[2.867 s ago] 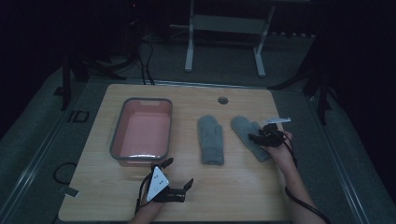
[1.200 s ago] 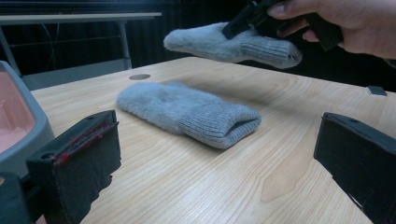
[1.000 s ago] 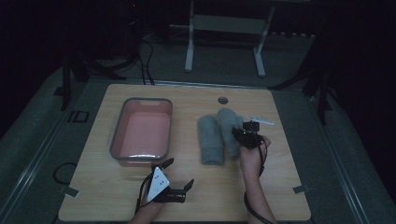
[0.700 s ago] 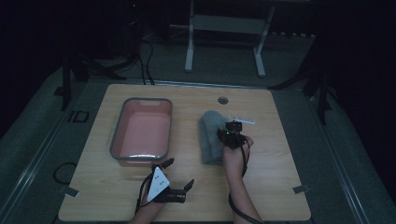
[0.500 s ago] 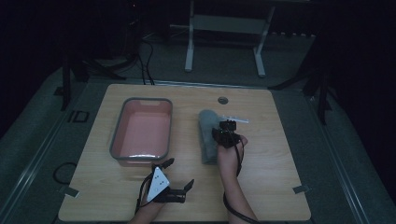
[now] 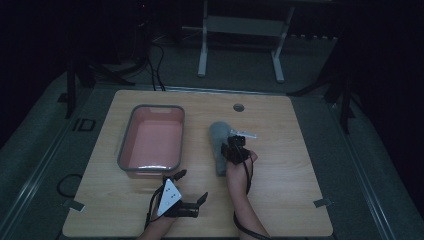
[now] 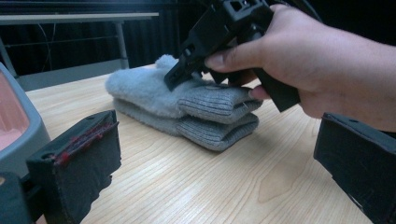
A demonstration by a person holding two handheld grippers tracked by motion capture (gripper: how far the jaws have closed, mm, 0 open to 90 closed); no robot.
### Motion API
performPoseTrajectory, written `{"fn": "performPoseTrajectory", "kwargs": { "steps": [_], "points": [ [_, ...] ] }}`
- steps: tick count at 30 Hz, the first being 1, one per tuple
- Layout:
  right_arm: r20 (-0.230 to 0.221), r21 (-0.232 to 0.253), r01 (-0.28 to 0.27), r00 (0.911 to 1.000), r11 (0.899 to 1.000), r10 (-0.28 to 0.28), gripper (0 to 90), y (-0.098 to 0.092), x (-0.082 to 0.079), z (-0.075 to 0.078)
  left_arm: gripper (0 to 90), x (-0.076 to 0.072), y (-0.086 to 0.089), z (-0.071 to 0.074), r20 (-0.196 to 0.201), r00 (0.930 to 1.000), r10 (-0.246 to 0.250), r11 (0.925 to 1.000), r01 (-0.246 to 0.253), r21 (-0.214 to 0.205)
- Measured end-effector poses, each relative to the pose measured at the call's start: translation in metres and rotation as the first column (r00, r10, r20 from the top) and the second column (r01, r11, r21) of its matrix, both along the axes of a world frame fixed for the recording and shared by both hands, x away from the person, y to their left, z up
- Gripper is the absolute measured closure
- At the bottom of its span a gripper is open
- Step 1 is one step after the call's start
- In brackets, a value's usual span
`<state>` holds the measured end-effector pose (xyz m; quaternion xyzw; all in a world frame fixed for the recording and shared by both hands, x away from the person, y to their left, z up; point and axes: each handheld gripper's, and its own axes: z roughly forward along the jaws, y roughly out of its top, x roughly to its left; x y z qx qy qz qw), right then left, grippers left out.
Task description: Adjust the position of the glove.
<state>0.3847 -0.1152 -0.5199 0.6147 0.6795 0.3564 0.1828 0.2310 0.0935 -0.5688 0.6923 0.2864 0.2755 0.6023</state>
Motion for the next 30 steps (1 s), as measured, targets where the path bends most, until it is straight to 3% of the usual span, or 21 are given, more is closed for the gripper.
{"fn": "performPoseTrajectory", "kwargs": {
  "steps": [4, 5, 9, 11, 13, 14, 16, 18, 20, 23, 26, 27, 28, 30],
  "points": [
    [0.011, 0.026, 0.003, 0.9999, 1.000, -0.003, 67.3, -0.001, -0.001, 0.001, 0.8, 0.000, 0.000, 0.000, -0.001, 1.0000, -0.002, 1.0000, 0.002, -0.001],
    [0.041, 0.050, -0.016, 0.9991, 0.999, 0.014, 56.0, -0.005, -0.004, 0.010, 0.8, 0.000, 0.000, 0.000, -0.003, 1.0000, -0.002, 1.0000, 0.002, -0.001],
    [0.047, 0.056, -0.056, 0.9975, 0.997, 0.053, 47.6, -0.009, -0.004, 0.019, 0.8, 0.000, 0.000, 0.000, -0.003, 1.0000, -0.003, 1.0000, 0.003, -0.001],
    [0.074, 0.026, -0.100, 0.9925, 0.995, 0.098, 37.7, -0.017, -0.003, 0.027, 0.8, 0.000, 0.000, 0.000, -0.003, 1.0000, -0.002, 1.0000, 0.002, -0.004],
    [0.074, 0.028, -0.106, 0.9919, 0.994, 0.103, 36.9, -0.022, -0.001, 0.030, 0.8, 0.000, 0.000, 0.000, -0.003, 1.0000, -0.002, 1.0000, 0.002, -0.002],
    [0.056, 0.058, -0.134, 0.9899, 0.989, 0.130, 29.0, -0.033, 0.003, 0.033, 0.8, 0.000, 0.000, 0.000, -0.003, 1.0000, -0.002, 1.0000, 0.002, -0.003],
    [0.034, 0.057, -0.178, 0.9837, 0.982, 0.176, 17.2, -0.042, 0.006, 0.034, 0.8, 0.001, 0.000, 0.000, -0.005, 1.0000, -0.002, 1.0000, 0.002, -0.004],
    [0.047, 0.065, -0.180, 0.9830, 0.981, 0.177, 14.5, -0.050, 0.007, 0.035, 0.8, 0.001, 0.000, 0.000, -0.007, 1.0000, 0.000, 1.0000, 0.000, -0.003],
    [0.047, 0.081, -0.211, 0.9772, 0.974, 0.207, 14.2, -0.057, 0.009, 0.036, 0.8, 0.001, 0.000, 0.000, -0.008, 1.0000, 0.001, 1.0000, -0.001, -0.004],
    [0.047, 0.051, -0.265, 0.9638, 0.963, 0.262, 13.3, -0.066, 0.011, 0.036, 0.8, 0.001, 0.001, 0.000, -0.014, 0.9999, 0.002, 1.0000, -0.002, -0.007],
    [0.068, 0.010, -0.337, 0.9397, 0.942, 0.335, 13.6, -0.075, 0.009, 0.037, 0.8, 0.002, 0.001, 0.000, -0.015, 0.9998, 0.012, 0.9999, -0.012, -0.006],
    [0.068, 0.010, -0.337, 0.9397, 0.942, 0.335, 13.6, -0.075, 0.009, 0.037, 0.8, 0.002, 0.001, 0.000, -0.015, 0.9998, 0.012, 0.9999, -0.012, -0.006],
    [0.095, -0.011, -0.362, 0.9276, 0.932, 0.361, 13.8, -0.082, 0.006, 0.038, 0.8, 0.002, 0.002, 0.000, -0.018, 0.9997, 0.014, 0.9999, -0.014, 0.000],
    [0.133, 0.002, -0.395, 0.9105, 0.919, 0.391, 13.8, -0.089, 0.003, 0.038, 0.8, 0.004, 0.002, 0.001, -0.040, 0.9987, 0.030, 0.9995, -0.030, 0.012]
  ]
}}
